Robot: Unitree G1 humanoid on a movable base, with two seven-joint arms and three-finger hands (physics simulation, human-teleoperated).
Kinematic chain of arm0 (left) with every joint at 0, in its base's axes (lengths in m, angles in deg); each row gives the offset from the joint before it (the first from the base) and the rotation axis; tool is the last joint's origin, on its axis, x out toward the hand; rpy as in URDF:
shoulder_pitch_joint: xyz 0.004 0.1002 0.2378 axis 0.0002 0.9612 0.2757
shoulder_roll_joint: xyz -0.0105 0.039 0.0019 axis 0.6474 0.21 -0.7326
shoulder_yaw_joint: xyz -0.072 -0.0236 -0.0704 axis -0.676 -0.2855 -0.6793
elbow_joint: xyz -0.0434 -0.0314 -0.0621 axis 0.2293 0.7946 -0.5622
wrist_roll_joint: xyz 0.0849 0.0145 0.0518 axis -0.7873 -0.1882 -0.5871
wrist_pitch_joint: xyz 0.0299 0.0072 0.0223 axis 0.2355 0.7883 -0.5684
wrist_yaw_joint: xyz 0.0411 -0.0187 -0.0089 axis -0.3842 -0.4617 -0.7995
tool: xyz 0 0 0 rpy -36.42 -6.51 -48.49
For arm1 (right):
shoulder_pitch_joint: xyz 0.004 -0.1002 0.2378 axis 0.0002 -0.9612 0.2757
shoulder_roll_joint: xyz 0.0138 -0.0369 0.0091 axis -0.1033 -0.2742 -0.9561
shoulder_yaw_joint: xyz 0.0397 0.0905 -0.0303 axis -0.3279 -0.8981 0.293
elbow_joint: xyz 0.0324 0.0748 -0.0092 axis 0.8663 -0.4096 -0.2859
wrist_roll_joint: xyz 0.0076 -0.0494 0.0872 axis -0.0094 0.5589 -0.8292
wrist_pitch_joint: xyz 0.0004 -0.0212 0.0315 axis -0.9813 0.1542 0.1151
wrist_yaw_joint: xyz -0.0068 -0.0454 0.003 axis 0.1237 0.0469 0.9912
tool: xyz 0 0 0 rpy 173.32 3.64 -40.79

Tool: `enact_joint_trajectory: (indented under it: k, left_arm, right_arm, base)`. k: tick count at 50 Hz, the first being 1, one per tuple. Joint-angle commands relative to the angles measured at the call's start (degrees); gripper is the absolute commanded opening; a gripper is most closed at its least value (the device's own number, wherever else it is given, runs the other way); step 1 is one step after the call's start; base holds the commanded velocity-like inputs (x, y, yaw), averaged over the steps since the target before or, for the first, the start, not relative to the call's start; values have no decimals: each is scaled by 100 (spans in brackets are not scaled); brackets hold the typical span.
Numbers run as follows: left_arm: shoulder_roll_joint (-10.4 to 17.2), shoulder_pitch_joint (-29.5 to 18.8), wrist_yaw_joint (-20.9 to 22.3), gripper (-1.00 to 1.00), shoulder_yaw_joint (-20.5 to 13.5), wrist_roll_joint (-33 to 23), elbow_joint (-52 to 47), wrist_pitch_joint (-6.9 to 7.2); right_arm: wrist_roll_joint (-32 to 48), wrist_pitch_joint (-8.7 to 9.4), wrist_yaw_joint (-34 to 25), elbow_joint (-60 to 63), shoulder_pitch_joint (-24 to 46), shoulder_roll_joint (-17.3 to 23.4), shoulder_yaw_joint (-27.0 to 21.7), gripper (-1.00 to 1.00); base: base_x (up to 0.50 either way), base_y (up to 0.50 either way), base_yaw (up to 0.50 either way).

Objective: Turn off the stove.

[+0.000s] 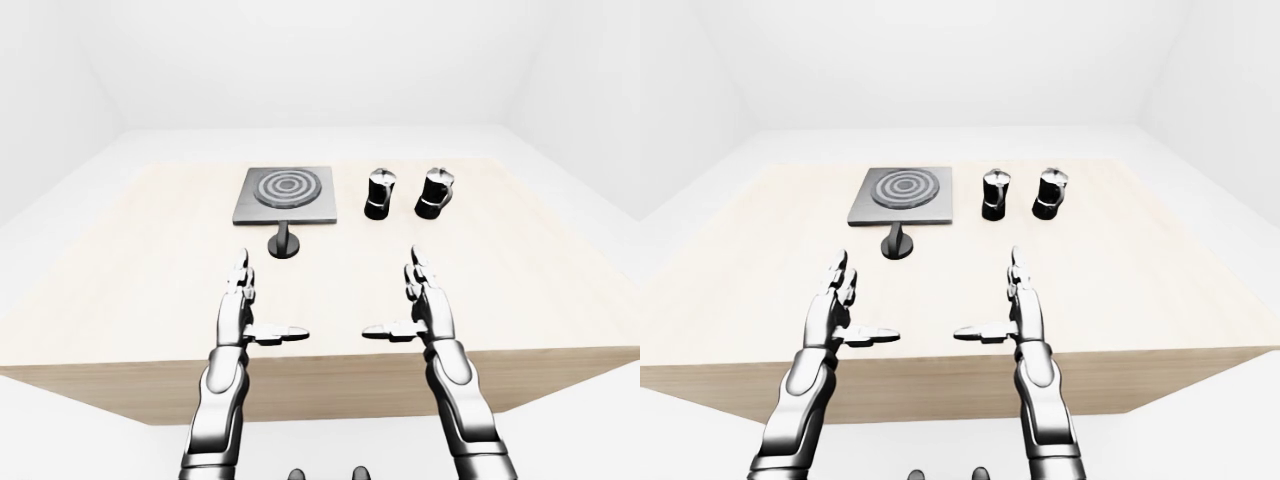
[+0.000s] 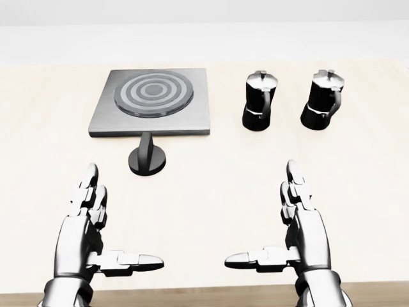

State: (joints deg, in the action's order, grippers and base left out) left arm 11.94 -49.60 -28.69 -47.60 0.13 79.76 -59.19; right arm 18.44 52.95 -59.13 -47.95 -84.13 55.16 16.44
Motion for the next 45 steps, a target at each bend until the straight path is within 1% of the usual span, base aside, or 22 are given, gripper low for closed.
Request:
enact_joint_trajectory:
  k: [1,2,4,6,7,8,10,11,12,13,14,15,16,17,19,24,34,45]
  left_arm:
    - [64,43,167,100,-149,145,-179,71]
    - [64,48,171,100,-152,162,-238,109]
    - [66,43,170,100,-156,166,-256,125]
    - [77,18,167,100,-167,173,-383,228]
    - [82,3,163,100,-175,181,-465,300]
    - [98,-34,156,100,-200,229,-808,501]
    - [126,-120,81,100,-258,253,-1422,501]
    - [144,-176,78,100,-299,337,-1902,501]
    - [156,-369,-59,100,-449,513,-2667,501]
    - [168,-554,-149,100,-604,793,-3202,501]
    - [145,-776,-316,100,-881,1360,-3806,501]
    - [246,-883,-438,100,-930,1525,-3944,501]
    - [345,-921,-519,100,-880,1429,-3914,501]
    - [389,-896,-475,100,-808,1368,-3851,501]
    - [366,-797,-386,100,-680,1189,-3599,501]
    - [326,-761,-389,100,-672,1182,-3547,501]
    - [347,-792,-442,100,-736,1226,-3373,501]
    - [366,-802,-453,100,-775,1252,-3377,501]
  right_arm:
    - [-59,34,-172,-16,-8,74,-126,100]
    - [-65,125,-167,98,6,79,-135,100]
    - [-66,159,-167,150,10,78,-138,100]
    - [-76,250,-169,309,16,85,-153,100]
    - [-90,314,-168,390,26,89,-166,100]
    - [-144,470,-178,694,35,105,-202,100]
    - [-196,489,-138,1208,73,122,-272,100]
    - [-317,489,-137,1554,106,115,-325,100]
    - [-582,489,-188,2118,179,116,-394,100]
    - [-683,489,-155,2501,231,143,-444,100]
    - [-791,489,-104,2826,296,163,-513,100]
    - [-978,489,-133,3194,369,195,-570,100]
    - [-965,489,-81,3326,405,246,-586,100]
    - [-938,489,-69,3323,441,259,-607,100]
    - [-1015,489,-88,3315,464,253,-638,100]
    - [-1112,489,-80,3364,371,225,-648,100]
    - [-1147,489,-109,3264,301,220,-647,100]
    - [-1113,489,-146,3284,227,211,-600,100]
  base:
    - [0,0,0]
    - [0,0,0]
    - [0,0,0]
    - [0,0,0]
    - [0,0,0]
    - [0,0,0]
    - [0,0,0]
    - [0,0,0]
    - [0,0,0]
    - [0,0,0]
    - [0,0,0]
    - [0,0,0]
    - [0,0,0]
    - [0,0,0]
    - [0,0,0]
    - [0,0,0]
    - [0,0,0]
    - [0,49,0]
